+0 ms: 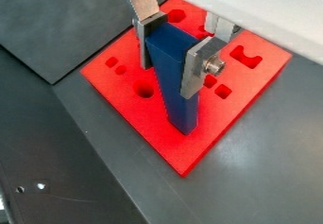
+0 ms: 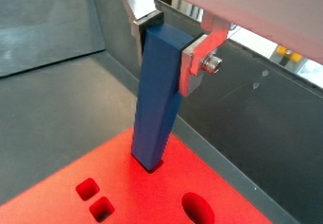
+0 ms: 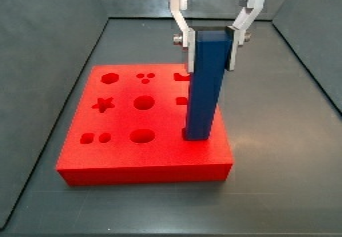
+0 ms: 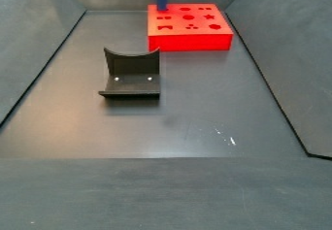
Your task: Insert the rectangle object.
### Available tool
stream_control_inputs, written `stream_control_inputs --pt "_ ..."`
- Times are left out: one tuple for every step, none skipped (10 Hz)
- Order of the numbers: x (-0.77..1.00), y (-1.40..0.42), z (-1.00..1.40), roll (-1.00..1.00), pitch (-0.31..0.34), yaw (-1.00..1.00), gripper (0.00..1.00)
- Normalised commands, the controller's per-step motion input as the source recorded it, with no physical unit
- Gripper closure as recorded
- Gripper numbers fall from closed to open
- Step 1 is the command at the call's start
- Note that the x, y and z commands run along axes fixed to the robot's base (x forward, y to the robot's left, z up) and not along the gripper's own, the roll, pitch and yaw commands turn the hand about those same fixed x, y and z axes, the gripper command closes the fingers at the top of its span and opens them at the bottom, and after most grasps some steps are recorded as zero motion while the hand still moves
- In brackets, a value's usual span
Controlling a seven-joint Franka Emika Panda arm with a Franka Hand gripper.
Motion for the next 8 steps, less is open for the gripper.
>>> stream_control_inputs --pt "-0.15 -0.01 -0.25 0.01 -0.13 0.1 1.0" --pt "-0.14 -0.05 -0.19 0.0 -0.139 0.0 1.0" --pt "0.0 -0.09 -0.27 0.0 -0.137 -0.05 1.0" --pt "0.09 -0.08 -0.56 0.0 -0.179 -0.13 1.0" --pt "0.12 -0.11 -0.83 0.0 -0.186 -0.13 1.0" --pt "0.09 -0.06 -0.92 0.01 -0.164 -0.11 1.0" --pt "0.06 -0.05 -0.92 0.06 -0.149 -0.14 1.0" --pt "0.07 -0.02 -0.92 0.08 -0.139 -0.15 1.0"
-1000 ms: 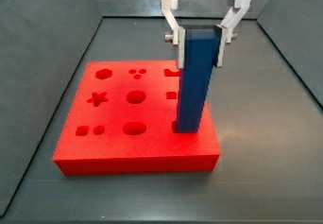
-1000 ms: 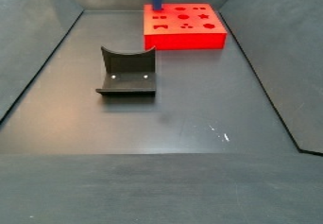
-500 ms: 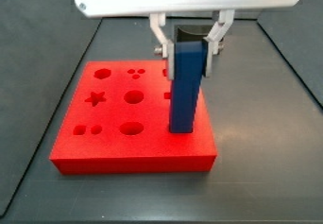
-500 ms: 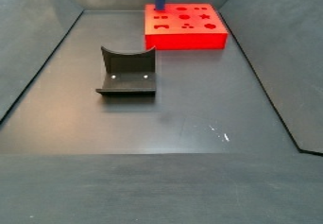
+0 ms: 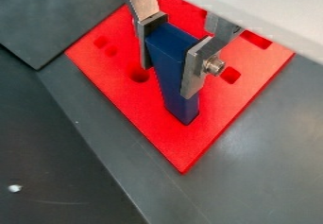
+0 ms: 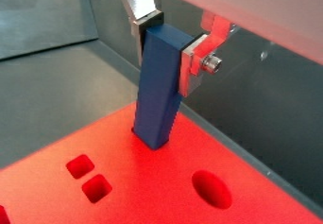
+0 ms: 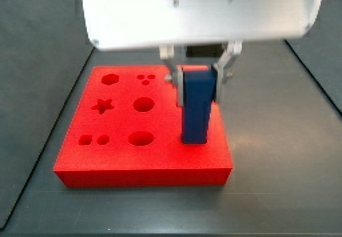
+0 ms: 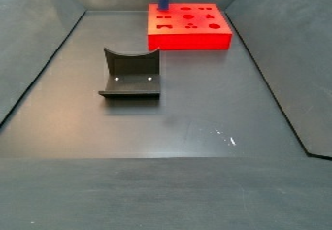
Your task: Insert the rectangle object.
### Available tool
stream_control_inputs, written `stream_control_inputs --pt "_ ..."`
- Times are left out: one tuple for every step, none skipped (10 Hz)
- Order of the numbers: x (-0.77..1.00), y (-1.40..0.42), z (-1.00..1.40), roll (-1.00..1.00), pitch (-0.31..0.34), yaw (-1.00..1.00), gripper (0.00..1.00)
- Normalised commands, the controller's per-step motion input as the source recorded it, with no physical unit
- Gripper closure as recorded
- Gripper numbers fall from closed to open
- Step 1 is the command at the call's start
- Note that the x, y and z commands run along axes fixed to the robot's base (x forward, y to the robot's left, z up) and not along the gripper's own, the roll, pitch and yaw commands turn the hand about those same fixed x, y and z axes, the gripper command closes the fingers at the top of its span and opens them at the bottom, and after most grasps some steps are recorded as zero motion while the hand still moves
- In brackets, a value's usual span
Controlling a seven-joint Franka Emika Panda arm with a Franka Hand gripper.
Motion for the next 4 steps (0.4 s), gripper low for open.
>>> stream_control_inputs --pt "0.05 0.0 -0.93 0.1 -0.127 -0.14 1.0" --pt "0.05 0.0 -0.93 0.13 -0.099 -0.15 1.0" --pt "0.07 0.0 -0.34 0.05 -0.057 -0.06 1.0" --pt "0.0 0.0 0.0 0.0 0.0 0.0 1.0"
